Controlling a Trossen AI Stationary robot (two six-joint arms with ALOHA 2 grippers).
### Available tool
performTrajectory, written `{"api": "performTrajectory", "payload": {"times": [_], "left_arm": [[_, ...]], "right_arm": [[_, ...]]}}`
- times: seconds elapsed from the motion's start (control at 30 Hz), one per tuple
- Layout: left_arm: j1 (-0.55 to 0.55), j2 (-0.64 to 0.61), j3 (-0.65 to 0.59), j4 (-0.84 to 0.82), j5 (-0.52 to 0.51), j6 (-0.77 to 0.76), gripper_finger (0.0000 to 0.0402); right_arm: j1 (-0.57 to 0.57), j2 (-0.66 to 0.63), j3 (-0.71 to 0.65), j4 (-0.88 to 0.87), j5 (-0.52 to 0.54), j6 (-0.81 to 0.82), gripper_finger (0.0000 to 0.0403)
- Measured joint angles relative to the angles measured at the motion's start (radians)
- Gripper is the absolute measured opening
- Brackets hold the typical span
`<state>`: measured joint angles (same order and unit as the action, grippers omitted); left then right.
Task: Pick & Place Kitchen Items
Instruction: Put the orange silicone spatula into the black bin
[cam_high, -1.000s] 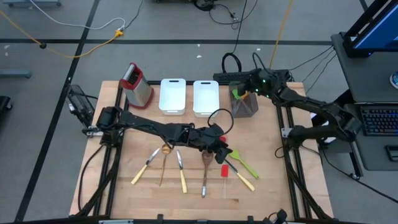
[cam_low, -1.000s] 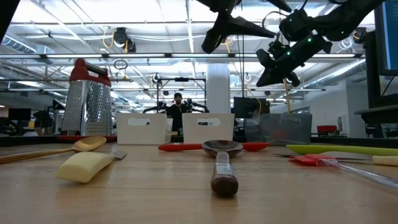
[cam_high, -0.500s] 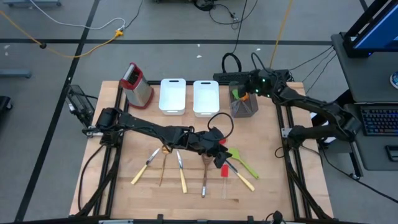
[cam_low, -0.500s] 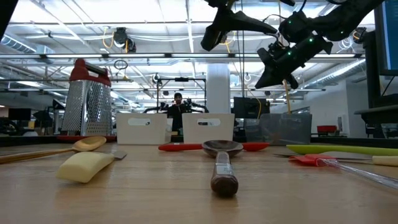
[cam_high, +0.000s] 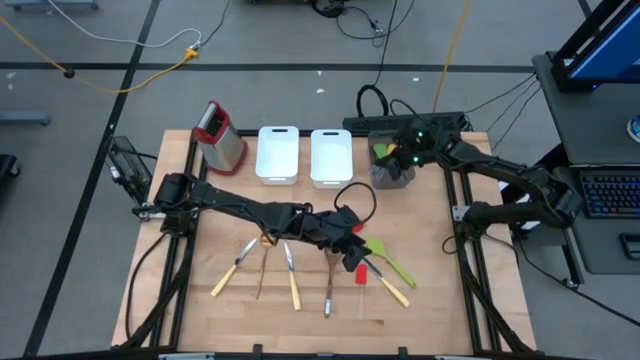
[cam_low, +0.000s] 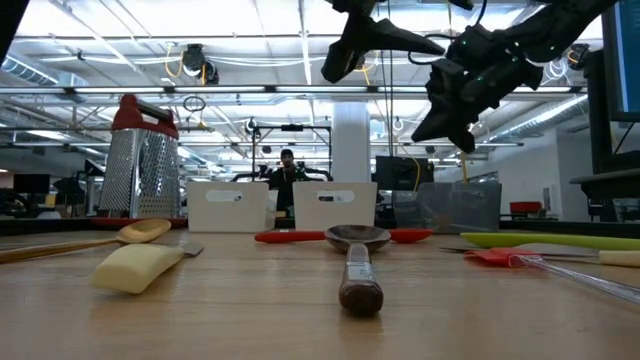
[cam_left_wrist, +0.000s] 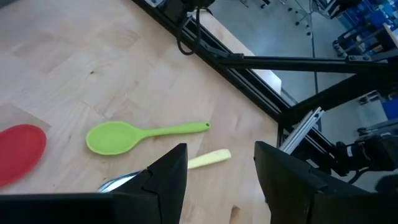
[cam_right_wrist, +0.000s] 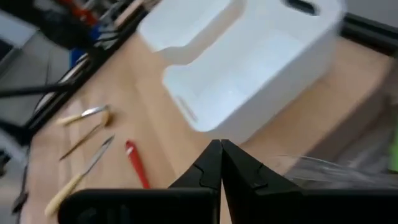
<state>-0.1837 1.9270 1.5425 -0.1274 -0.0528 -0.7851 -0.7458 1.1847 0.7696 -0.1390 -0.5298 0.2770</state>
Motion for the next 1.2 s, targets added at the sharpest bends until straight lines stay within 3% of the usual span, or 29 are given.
{"api": "performTrajectory", "payload": {"times": [0.2, 0.57, 1.2], "left_arm": [[0.000, 0.000, 0.000, -0.089, 0.000, -0.055, 0.0191], [-0.001, 0.000, 0.000, -0.109, 0.000, -0.035, 0.0191], [-0.044, 0.001, -0.001, -0.142, 0.003, -0.051, 0.0191]], "right_arm": [[0.060, 0.000, 0.000, -0.001, -0.002, -0.130, 0.0013], [0.201, 0.082, 0.000, 0.000, 0.320, -0.218, 0.0017], [0.184, 0.245, 0.089, -0.042, 0.327, -0.266, 0.0006]]}}
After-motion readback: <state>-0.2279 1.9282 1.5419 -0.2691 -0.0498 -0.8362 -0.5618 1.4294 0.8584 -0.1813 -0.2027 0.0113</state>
